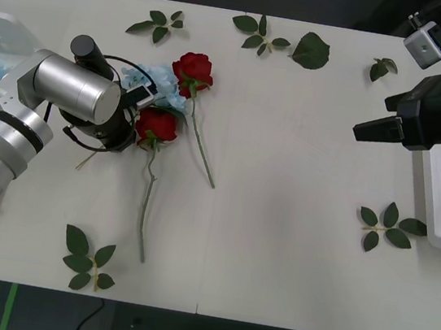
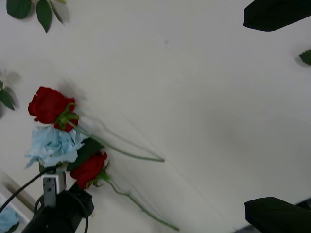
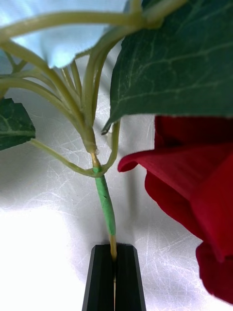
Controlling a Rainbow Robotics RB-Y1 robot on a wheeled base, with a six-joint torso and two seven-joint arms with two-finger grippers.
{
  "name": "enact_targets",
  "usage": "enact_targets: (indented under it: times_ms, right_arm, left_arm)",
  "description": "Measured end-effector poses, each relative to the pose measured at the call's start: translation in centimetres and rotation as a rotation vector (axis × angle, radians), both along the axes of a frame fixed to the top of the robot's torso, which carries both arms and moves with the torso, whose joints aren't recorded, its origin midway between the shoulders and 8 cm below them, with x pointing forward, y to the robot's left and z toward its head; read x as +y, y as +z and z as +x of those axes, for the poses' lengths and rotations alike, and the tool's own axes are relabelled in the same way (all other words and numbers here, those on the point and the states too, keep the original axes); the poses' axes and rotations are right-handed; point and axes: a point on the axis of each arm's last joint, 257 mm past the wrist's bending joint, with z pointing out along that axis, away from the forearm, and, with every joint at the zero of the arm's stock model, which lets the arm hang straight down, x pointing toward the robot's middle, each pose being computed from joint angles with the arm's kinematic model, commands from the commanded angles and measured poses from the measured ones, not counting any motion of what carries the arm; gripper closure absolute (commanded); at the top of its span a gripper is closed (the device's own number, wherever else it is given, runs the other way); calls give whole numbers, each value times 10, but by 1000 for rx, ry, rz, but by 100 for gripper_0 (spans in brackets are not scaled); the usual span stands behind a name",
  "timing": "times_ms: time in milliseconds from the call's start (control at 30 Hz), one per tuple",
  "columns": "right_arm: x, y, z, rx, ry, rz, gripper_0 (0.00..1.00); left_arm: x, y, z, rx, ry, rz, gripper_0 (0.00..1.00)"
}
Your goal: Place the red flowers into the right box and the blue flowers into the left box. If a person shows an open palm, hand one flower to the person first, then continue sorting.
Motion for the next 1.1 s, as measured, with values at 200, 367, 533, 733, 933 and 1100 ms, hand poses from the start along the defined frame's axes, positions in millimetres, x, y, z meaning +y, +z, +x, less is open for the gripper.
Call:
enact_targets:
  times_ms: [200, 367, 533, 733, 933, 1100]
  right_arm:
    - [-10, 16, -24, -3, 106, -25, 0]
    - [-18, 15, -29, -34, 159, -80, 0]
    - [-16, 15, -29, -114, 217, -100, 0]
    - [-17, 6, -38, -148, 255, -93, 0]
    - [-13, 8, -42, -193, 314, -100, 0]
    - [-8, 11, -44, -192, 321, -80, 0]
  left_arm:
    - [7, 1, -13, 59, 26, 0, 100]
    - [10, 34, -15, 67, 65, -52, 100]
    - [29, 75, -15, 51, 146, -148, 100]
    - [51, 117, -21, 42, 223, -243, 100]
    - [58, 174, -27, -19, 232, -314, 100]
    - [70, 234, -34, -137, 235, -381, 100]
